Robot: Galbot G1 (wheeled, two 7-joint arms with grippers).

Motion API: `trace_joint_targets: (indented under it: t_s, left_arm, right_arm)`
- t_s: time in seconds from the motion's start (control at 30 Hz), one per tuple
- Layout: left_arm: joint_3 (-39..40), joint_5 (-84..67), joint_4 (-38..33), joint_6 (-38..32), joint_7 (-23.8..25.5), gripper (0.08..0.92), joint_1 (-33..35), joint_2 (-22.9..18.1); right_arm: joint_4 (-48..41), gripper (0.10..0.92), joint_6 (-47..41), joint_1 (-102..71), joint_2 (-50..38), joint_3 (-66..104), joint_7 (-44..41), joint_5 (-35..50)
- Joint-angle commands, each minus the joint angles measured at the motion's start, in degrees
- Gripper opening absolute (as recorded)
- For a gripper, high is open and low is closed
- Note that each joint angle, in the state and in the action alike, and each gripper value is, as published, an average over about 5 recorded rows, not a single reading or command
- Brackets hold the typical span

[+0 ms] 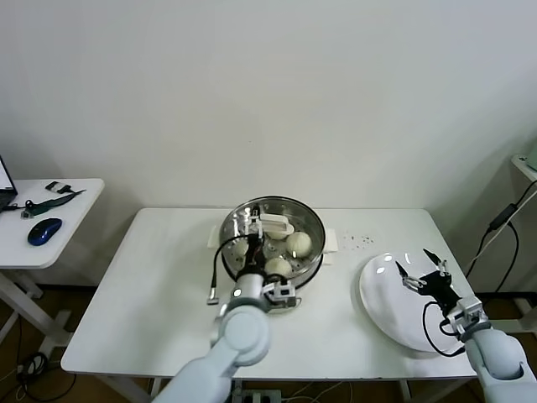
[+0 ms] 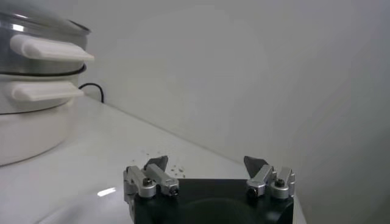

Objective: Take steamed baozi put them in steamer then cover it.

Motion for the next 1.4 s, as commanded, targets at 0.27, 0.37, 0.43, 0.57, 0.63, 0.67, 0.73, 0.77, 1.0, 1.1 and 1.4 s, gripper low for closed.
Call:
trace_joint_targets:
  t_s: [0.27,0.37,0.43,0.57,0.63,0.67,0.73,0.77,1.0,1.1,1.4]
  left_arm:
    - [-17.4,-31.2,-17.6,-8.1,-17.5,0.822,14.6,12.1]
    - [-26.6,-45.1,-17.6,-16.0,-23.7,0.823,19.5,12.5]
    - [-33.0,-53.5,-16.8,-22.4,-26.1,0.823,23.1,11.5]
    - [-44.2,-69.4,-13.8,-34.1,-26.6,0.823,29.3,8.4]
    - [-47.9,-76.5,-11.9,-37.8,-26.3,0.823,31.4,6.6]
    - [-49.3,-79.5,-10.9,-39.4,-26.2,0.823,32.3,5.8]
    - [-51.2,-83.1,-9.2,-42.2,-25.8,0.823,33.6,4.4]
    - [-51.8,-84.2,-8.4,-43.4,-25.6,0.823,34.0,3.8]
    - [-53.5,-88.8,-4.8,-46.6,-23.3,0.823,35.0,0.5]
    - [-54.0,-89.4,-3.5,-47.2,-22.1,0.823,35.0,-0.7]
    - [-53.7,-90.0,-2.8,-47.6,-18.6,0.823,36.3,-1.7]
  right_arm:
    - [2.4,0.823,-2.7,0.2,0.7,-0.5,1.0,0.7]
    - [2.8,0.823,-2.7,-0.1,1.2,-0.5,1.2,0.7]
    - [3.3,0.823,-2.8,-0.4,1.4,-0.5,1.3,0.7]
    - [4.9,0.823,-3.2,-1.4,1.8,-0.3,1.3,0.7]
    - [5.7,0.823,-3.5,-1.9,1.9,-0.2,1.3,0.7]
    - [6.1,0.823,-3.6,-2.1,2.0,-0.1,1.3,0.7]
    - [6.6,0.823,-3.7,-2.4,2.3,0.2,1.3,0.9]
    - [6.7,0.823,-3.8,-2.6,2.4,0.3,1.3,1.0]
    - [8.6,0.823,-3.5,-4.4,3.2,1.2,1.2,2.2]
    - [9.4,0.823,-4.0,-4.9,4.0,1.7,2.0,4.0]
    - [10.7,0.823,-4.0,-5.9,4.7,2.3,2.4,5.0]
